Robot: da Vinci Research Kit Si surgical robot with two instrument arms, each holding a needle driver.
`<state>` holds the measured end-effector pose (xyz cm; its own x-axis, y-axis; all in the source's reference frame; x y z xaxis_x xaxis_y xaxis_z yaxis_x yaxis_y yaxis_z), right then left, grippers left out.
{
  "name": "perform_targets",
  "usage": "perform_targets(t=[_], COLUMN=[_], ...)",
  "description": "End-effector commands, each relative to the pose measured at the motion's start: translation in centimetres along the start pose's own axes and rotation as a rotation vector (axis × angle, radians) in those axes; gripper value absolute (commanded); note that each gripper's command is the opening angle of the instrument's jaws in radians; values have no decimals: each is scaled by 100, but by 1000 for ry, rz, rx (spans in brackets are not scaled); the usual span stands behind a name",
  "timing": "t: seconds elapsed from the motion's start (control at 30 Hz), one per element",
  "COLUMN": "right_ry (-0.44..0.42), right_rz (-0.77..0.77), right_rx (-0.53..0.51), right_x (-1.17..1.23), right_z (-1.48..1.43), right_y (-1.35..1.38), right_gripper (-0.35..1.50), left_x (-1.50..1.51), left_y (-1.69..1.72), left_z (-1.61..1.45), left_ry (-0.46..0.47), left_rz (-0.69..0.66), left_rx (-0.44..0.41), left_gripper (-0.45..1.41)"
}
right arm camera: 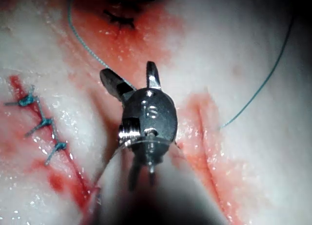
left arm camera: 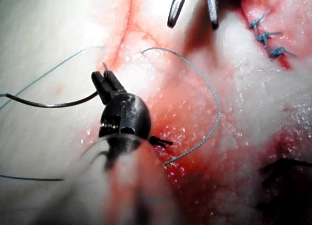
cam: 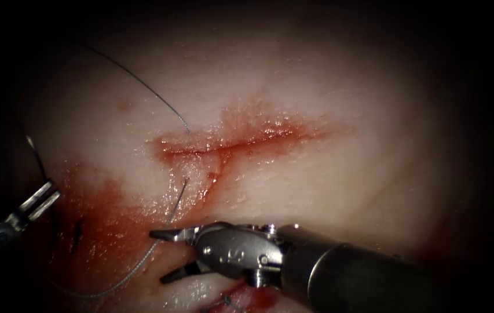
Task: Wound Closure
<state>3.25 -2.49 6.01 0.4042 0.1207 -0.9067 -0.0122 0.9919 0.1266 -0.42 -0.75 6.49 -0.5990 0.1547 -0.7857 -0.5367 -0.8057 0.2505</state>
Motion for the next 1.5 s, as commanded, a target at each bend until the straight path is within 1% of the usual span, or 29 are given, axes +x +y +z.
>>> perform_targets(t=[0.03, 0.17, 0.27, 0.37, 0.5, 0.63, 0.7, 0.73, 0.77, 0.8, 0.83, 0.87, 0.97, 1.13, 1.23, 1.33, 1.43, 1.5], right_ry=[-3, -13, -38, -23, -73, -84, -86, -90, -87, -82, -77, -74, -77, -61, -45, -44, -32, -40], right_rz=[-10, -10, -25, -43, -70, -85, -94, -83, -84, -85, -86, -85, -78, -93, -102, -111, -97, -87], right_rx=[-9, -29, -38, -16, -3, -12, -17, -18, -20, -23, -20, -16, -13, 7, 34, 59, 81, 98], right_x=[-11, -34, -55, -80, -112, -131, -135, -137, -137, -137, -137, -136, -133, -130, -125, -115, -101, -90], right_z=[7, 10, 21, 34, 51, 64, 69, 71, 72, 72, 71, 69, 64, 55, 49, 44, 41, 39], right_y=[21, 39, 47, 54, 61, 67, 68, 69, 69, 69, 67, 67, 65, 50, 35, 15, -7, -23], right_gripper=[111, 111, 118, 116, 116, 116, 114, 103, 86, 57, -12, -35, -35, -35, -35, -35, -35, -35], left_x=[-1, -1, 0, 0, 0, 0, 0, 1, 1, 1, 1, 1, 1, 0, 0, 0, 0, 0], left_y=[0, 0, 1, 2, 2, 4, 6, 7, 7, 7, 8, 8, 8, 9, 9, 11, 11, 12], left_z=[9, 10, 12, 13, 13, 14, 15, 15, 15, 15, 15, 16, 15, 16, 16, 17, 18, 18], left_ry=[2, 2, 1, 0, 0, 0, -1, -1, -2, -2, -2, -5, -5, -4, -3, -1, 1, 0], left_rz=[0, 0, 0, 0, 0, 0, 1, 1, 1, 1, 1, 1, 1, 2, 2, 2, 2, 2], left_rx=[2, 3, 5, 6, 6, 9, 11, 12, 12, 13, 13, 15, 16, 16, 17, 16, 16, 16], left_gripper=[-45, -45, -45, -45, -45, -45, -45, -45, -45, -45, -45, -45, -45, -45, -45, -45, -45, -45])
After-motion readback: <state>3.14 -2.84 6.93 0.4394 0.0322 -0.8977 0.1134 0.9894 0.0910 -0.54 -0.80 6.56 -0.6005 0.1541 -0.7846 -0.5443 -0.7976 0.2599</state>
